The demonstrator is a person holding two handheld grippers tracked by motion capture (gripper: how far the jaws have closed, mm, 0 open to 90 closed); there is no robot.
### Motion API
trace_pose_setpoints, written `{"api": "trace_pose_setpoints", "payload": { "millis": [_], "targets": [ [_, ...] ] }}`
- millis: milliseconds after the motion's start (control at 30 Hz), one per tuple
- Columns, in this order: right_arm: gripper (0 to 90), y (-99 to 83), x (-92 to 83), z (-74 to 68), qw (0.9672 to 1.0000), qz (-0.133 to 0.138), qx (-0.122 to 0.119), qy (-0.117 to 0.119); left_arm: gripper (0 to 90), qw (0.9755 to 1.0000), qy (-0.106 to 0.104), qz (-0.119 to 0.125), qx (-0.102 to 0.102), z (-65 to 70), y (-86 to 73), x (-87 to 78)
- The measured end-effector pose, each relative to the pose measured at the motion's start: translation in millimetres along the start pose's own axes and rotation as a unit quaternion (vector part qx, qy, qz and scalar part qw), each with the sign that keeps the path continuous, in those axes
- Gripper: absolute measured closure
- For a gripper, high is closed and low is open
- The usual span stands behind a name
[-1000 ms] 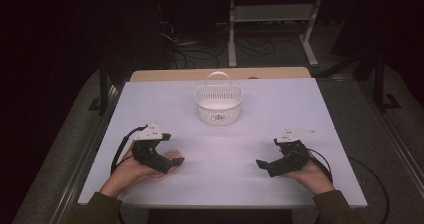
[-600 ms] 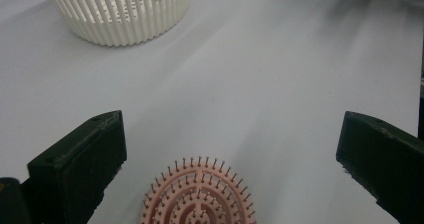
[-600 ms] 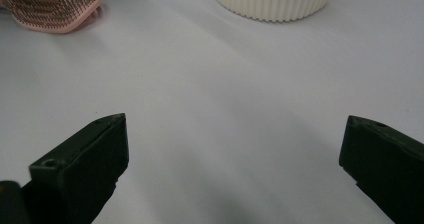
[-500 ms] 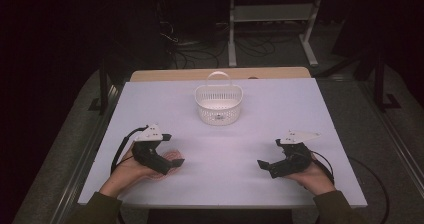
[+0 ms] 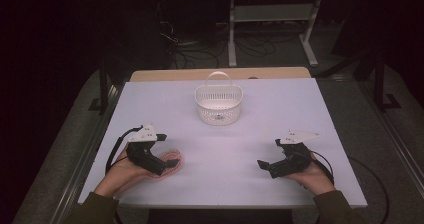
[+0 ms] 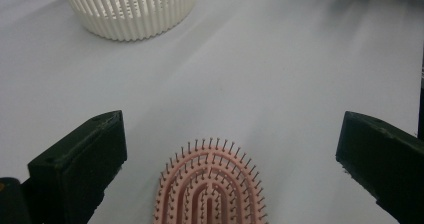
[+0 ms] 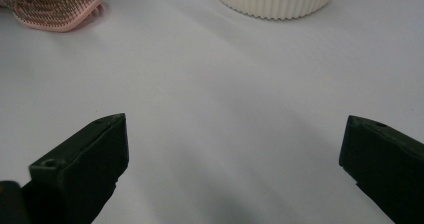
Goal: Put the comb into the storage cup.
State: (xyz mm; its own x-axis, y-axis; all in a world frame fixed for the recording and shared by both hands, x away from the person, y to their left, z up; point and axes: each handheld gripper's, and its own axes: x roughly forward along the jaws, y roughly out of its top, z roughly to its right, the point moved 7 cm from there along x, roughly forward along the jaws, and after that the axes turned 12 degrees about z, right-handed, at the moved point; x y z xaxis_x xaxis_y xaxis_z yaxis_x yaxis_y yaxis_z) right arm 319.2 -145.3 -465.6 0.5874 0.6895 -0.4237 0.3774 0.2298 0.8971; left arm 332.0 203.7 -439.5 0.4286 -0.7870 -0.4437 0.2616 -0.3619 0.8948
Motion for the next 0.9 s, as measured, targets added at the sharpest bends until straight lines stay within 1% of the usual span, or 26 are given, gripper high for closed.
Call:
{"api": "trace_pose_setpoints", "payload": {
  "millis": [233,267,567,733,833,900],
  "targets": [
    [0.0,-0.4,-0.1,-0.4,1.0,-0.003,-0.001,0.001,0.0,1.0,0.004,0.001,0.002,-3.5,-2.8,-8.5],
    [0.0,-0.6,-0.1,-0.2,1.0,-0.003,-0.001,0.001,0.0,1.0,0.004,0.001,0.0,-4.3,-3.2,-10.5],
    [0.0,-1.5,-0.7,-0.1,1.0,-0.005,0.0,-0.001,0.0,1.0,-0.001,-0.001,0.0,-5.8,-5.0,-17.5],
    [0.0,-1.6,-0.7,-0.1,1.0,-0.005,0.0,-0.001,0.0,1.0,0.006,0.0,0.003,-7.7,-7.4,-23.3],
    [0.0,-1.6,-0.9,0.0,1.0,-0.004,0.001,-0.001,0.0,1.0,0.005,-0.001,0.002,-8.7,-8.2,-26.1],
    [0.0,-1.5,-1.0,0.0,1.0,-0.004,0.001,-0.001,0.0,1.0,0.008,-0.002,0.004,-9.5,-9.1,-28.9]
  ]
}}
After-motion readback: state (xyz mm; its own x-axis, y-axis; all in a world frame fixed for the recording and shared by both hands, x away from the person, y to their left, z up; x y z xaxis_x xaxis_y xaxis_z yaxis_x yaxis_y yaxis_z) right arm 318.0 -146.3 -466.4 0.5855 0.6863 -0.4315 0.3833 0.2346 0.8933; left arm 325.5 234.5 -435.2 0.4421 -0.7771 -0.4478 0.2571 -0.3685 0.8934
